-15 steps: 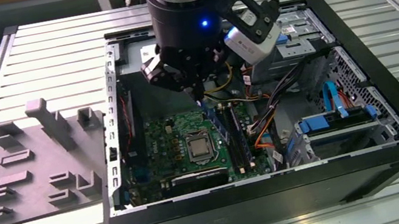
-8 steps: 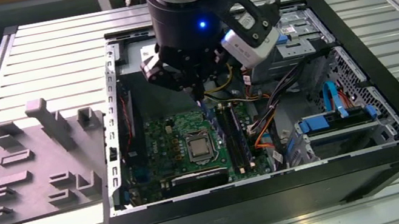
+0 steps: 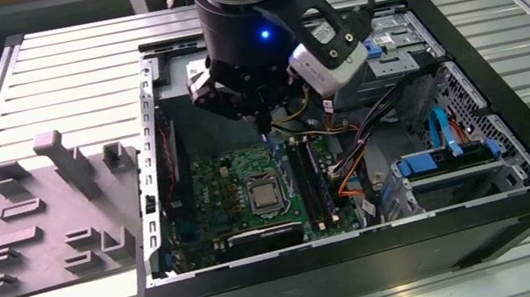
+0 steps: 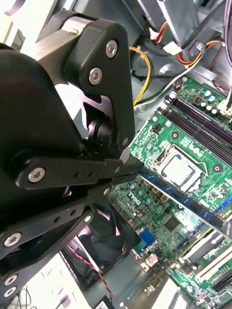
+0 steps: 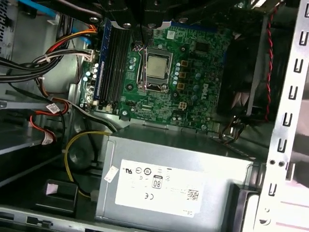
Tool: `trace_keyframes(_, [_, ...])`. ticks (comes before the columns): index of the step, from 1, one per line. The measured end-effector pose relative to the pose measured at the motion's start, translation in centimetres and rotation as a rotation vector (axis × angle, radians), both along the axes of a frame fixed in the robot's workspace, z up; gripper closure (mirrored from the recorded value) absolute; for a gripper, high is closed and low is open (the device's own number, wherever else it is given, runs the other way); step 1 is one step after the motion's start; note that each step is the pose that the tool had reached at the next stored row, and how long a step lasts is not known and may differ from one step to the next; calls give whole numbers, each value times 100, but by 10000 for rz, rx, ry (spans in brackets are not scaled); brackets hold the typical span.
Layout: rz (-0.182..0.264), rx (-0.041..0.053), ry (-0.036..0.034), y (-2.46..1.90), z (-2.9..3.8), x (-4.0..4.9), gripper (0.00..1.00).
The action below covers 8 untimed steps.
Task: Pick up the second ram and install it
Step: 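Insert the second ram into the second slot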
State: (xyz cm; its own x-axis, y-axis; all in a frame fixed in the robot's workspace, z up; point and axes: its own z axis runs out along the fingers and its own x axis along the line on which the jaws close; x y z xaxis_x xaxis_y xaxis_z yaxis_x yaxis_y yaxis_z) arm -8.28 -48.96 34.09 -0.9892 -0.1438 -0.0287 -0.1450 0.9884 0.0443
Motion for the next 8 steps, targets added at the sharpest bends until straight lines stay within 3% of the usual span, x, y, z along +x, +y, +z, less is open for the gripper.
trace_keyframes(8, [-848, 0, -1, 0, -5, 0, 88])
